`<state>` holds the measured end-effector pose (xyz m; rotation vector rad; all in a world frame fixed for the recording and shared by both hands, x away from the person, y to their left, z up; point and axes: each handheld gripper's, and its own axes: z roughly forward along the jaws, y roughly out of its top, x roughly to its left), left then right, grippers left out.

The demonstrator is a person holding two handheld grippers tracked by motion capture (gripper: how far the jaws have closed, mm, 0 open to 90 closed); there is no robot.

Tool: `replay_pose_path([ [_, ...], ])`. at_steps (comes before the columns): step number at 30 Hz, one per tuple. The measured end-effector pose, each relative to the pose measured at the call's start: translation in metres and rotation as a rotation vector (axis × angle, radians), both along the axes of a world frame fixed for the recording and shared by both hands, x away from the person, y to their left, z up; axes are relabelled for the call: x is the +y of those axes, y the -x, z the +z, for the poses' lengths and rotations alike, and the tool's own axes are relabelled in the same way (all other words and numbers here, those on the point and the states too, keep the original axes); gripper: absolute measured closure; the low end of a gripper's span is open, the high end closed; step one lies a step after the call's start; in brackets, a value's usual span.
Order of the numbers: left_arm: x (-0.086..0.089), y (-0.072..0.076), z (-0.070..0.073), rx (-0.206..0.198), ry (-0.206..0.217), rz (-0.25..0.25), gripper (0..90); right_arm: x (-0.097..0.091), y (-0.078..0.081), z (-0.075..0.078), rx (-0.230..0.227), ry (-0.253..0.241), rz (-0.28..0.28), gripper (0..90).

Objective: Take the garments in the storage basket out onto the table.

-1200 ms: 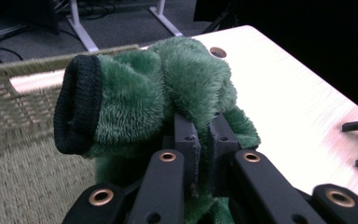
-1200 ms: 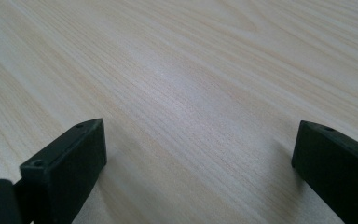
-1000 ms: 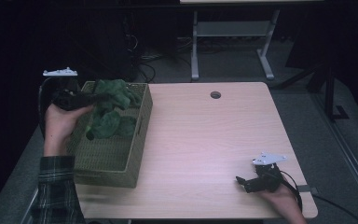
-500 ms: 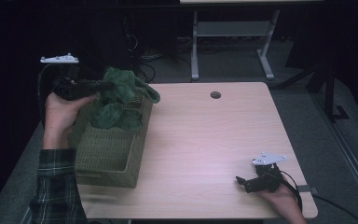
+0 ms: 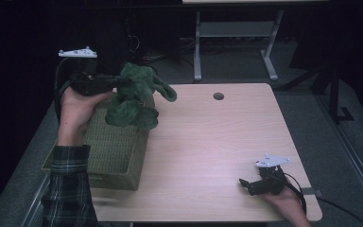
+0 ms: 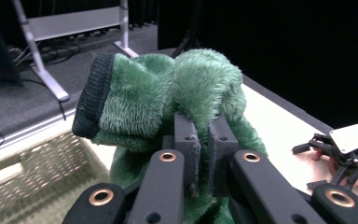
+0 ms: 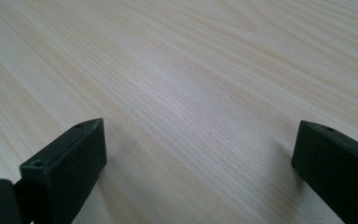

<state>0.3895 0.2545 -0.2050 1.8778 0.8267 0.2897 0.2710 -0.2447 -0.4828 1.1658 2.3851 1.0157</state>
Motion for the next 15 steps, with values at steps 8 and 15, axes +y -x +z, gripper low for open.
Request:
replay_pose_path([
  [8,-0.026,-0.003,-0.003,0.002,-0.008,-0.040,85.0,0.000,0.000,0.000,0.005,-0.002,-0.003,2.7],
  [15,-0.055,-0.007,-0.010,0.010,-0.004,-0.087,85.0,0.000,0.000,0.000,0.002,-0.001,-0.001,2.7],
])
